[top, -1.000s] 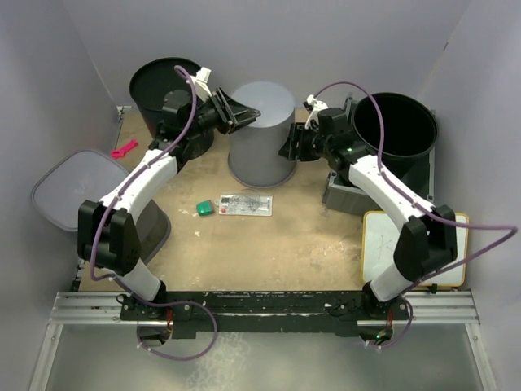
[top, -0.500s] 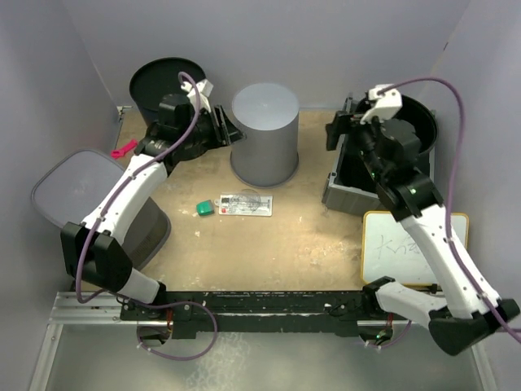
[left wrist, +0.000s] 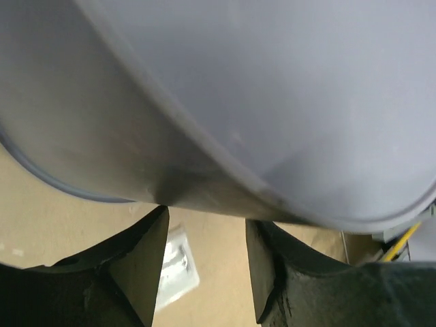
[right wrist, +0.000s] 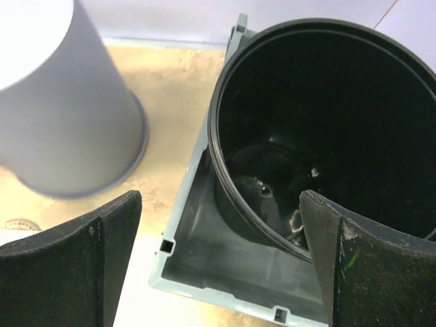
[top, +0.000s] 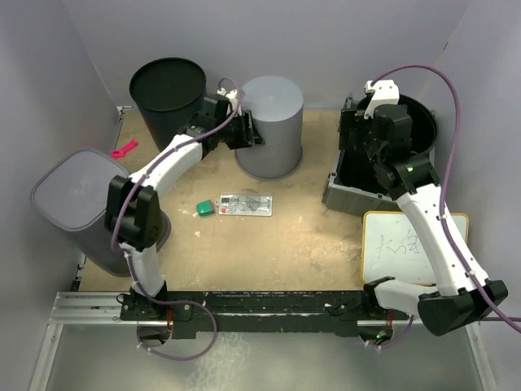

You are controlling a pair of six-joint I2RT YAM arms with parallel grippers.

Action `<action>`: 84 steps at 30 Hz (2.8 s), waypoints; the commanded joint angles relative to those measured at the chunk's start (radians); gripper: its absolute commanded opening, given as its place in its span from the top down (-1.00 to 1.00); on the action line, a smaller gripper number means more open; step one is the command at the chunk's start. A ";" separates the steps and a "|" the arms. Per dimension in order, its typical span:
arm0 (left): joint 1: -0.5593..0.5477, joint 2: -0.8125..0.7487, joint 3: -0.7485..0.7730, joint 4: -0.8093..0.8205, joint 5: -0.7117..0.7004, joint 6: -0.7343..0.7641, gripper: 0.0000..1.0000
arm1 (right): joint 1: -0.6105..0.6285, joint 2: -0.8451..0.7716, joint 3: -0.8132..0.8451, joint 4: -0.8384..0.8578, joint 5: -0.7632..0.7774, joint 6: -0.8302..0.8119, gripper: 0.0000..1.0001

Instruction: Turn the large container upside down

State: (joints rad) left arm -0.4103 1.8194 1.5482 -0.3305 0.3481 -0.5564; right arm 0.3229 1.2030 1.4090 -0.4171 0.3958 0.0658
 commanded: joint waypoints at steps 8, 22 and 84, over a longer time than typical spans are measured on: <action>-0.005 0.166 0.352 -0.007 -0.004 -0.015 0.06 | -0.037 0.055 0.137 -0.195 -0.137 -0.049 -0.99; -0.028 -0.311 -0.130 0.037 0.057 0.026 0.00 | -0.148 0.257 0.187 -0.203 -0.209 -0.024 -0.45; 0.221 -0.736 -0.184 -0.269 -0.202 -0.058 -0.19 | 0.158 -0.373 -0.934 1.121 -0.870 1.129 1.00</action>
State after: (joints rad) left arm -0.1902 1.1469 1.3632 -0.5659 0.1669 -0.6170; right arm 0.4839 0.9180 0.5323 0.5354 -0.7368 1.0771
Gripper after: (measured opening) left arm 0.594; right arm 0.056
